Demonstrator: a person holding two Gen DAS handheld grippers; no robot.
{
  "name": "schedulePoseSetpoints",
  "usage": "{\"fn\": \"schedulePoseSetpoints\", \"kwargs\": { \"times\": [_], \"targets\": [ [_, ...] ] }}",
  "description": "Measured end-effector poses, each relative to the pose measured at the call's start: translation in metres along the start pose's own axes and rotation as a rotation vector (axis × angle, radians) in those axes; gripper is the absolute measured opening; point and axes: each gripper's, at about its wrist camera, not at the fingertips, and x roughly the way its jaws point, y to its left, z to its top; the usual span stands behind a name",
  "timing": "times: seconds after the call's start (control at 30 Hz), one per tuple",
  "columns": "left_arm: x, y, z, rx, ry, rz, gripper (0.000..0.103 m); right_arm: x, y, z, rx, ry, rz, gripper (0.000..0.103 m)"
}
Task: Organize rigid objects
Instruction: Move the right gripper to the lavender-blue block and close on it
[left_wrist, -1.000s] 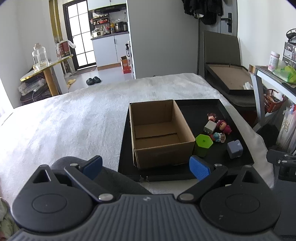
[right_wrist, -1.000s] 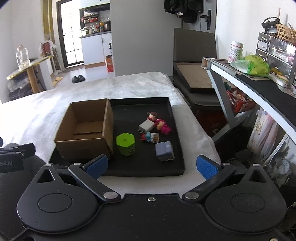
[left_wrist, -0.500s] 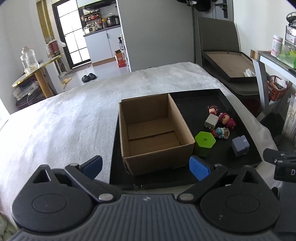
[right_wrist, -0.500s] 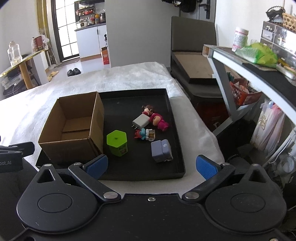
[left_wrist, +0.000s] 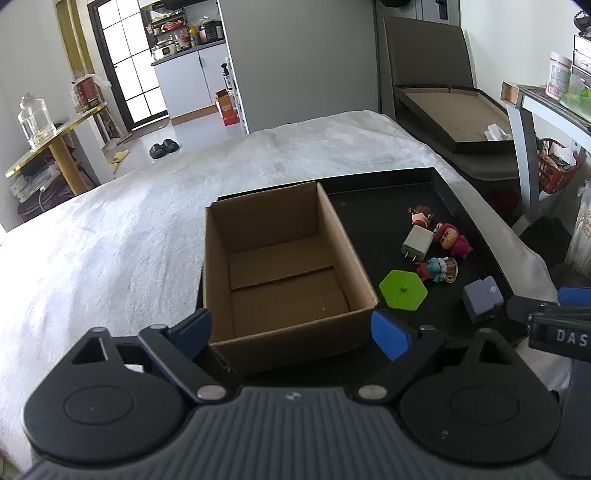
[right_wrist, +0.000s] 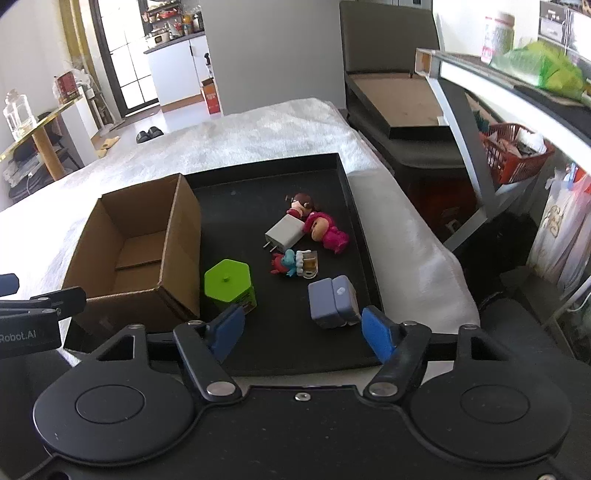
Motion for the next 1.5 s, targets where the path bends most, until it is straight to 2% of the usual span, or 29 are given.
{"fn": "schedulePoseSetpoints", "kwargs": {
  "times": [0.27,0.57,0.73,0.83,0.9,0.97,1.07,1.17,1.23,1.27,1.5],
  "targets": [
    [0.028,-0.021,0.013,0.034,0.024,-0.009,0.067,0.032,-0.009,0.009,0.012,0.049,-0.016,0.07],
    [0.053,-0.048,0.019,0.092,0.041,0.004,0.059,0.069,-0.019,0.016,0.035,0.09,-0.018,0.069],
    [0.064,-0.061,0.018,0.113,0.055,0.012,0.05,0.084,-0.02,0.015,0.027,0.109,-0.005,0.069],
    [0.071,-0.066,0.017,0.124,0.069,0.016,0.041,0.092,-0.022,0.013,0.024,0.12,-0.002,0.068],
    [0.076,-0.068,0.016,0.116,0.089,0.02,0.03,0.099,-0.023,0.011,0.03,0.132,-0.005,0.068],
    [0.078,-0.068,0.015,0.111,0.096,0.011,0.026,0.105,-0.022,0.01,0.024,0.139,-0.011,0.068],
    [0.076,-0.07,0.014,0.123,0.093,0.024,0.026,0.113,-0.02,0.007,0.008,0.167,-0.019,0.068],
    [0.075,-0.066,0.012,0.113,0.108,0.029,0.026,0.119,-0.017,0.002,-0.015,0.192,-0.035,0.063],
    [0.073,-0.062,0.011,0.101,0.114,0.031,0.026,0.119,-0.016,0.0,-0.029,0.192,-0.051,0.055],
    [0.073,-0.061,0.01,0.098,0.116,0.032,0.026,0.119,-0.016,0.0,-0.029,0.193,-0.048,0.048],
    [0.073,-0.055,0.004,0.097,0.146,0.026,0.027,0.109,-0.014,0.001,0.015,0.185,0.003,0.047]
  ]
}}
